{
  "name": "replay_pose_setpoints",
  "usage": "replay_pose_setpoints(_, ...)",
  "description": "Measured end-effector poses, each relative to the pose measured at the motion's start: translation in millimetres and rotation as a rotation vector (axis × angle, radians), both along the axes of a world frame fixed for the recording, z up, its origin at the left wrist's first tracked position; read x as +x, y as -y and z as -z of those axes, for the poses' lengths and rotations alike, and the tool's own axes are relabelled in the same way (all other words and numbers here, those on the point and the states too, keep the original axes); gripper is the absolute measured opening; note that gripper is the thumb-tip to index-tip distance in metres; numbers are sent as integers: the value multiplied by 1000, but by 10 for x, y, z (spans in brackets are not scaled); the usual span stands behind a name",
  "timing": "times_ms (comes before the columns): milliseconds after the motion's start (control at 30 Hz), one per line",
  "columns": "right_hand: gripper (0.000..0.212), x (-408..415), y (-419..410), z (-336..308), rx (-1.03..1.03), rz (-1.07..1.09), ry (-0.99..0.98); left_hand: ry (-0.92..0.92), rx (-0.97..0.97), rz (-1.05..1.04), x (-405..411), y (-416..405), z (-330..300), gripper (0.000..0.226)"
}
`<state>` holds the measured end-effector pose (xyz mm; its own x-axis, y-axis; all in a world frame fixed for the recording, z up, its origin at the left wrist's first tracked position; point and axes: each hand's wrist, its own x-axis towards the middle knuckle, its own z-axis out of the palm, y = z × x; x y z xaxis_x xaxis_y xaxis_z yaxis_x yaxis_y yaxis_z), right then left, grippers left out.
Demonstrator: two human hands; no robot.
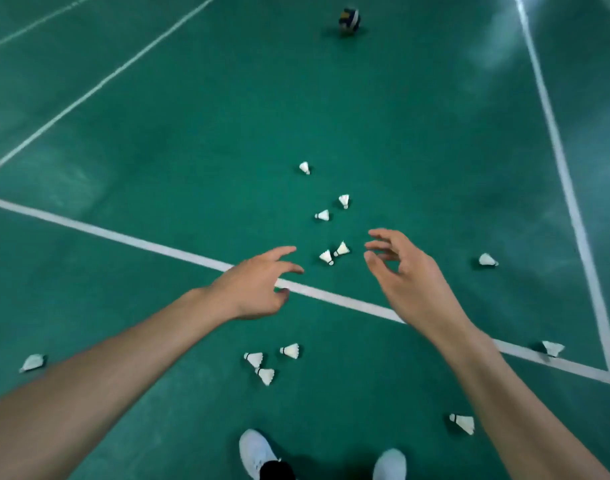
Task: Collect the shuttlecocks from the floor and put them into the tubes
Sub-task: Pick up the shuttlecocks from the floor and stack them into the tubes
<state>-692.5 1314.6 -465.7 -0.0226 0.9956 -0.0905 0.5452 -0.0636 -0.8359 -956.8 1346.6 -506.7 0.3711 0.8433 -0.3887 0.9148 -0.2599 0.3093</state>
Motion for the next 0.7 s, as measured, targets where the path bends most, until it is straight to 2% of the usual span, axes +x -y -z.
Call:
replay_pose_setpoints(100, 36, -99, -271, 1035, -48, -76, 74, 44, -119, -47, -181, -92, 1170, 58)
replay_pose_setpoints(167, 35, -201, -423, 1963, -74, -242, 185, -5, -207, -73, -363, -72, 2135, 59)
replay_pose_setpoints(300, 32, -421, -844, 3760, -184, -605, 478, -331, -389, -5, -783, 44, 3907, 52)
replay_pose_setpoints(400, 30, -741, -1120, 5231, -159, -821, 833, -507, -489, 100, -1048, 156, 5280, 43)
replay_pose_setpoints(500, 28, -1116, -1080, 6448, -59, -1168, 1096, -601, -522, 237, -1160, 317, 6281, 46)
replay_pose_setpoints(567, 28, -1329, -986, 7216, 48, -1368, 1189, -619, -530, 342, -1166, 427, 6817, 56)
replay_pose_setpoints(633, 32, -1460, -931, 7783, 123, -1470, 1251, -630, -519, 470, -1110, 489, 7187, 66)
replay_pose_setpoints(700, 37, -1566, -904, 8223, 150, -1470, 1297, -661, -481, 595, -1052, 542, 7546, 72)
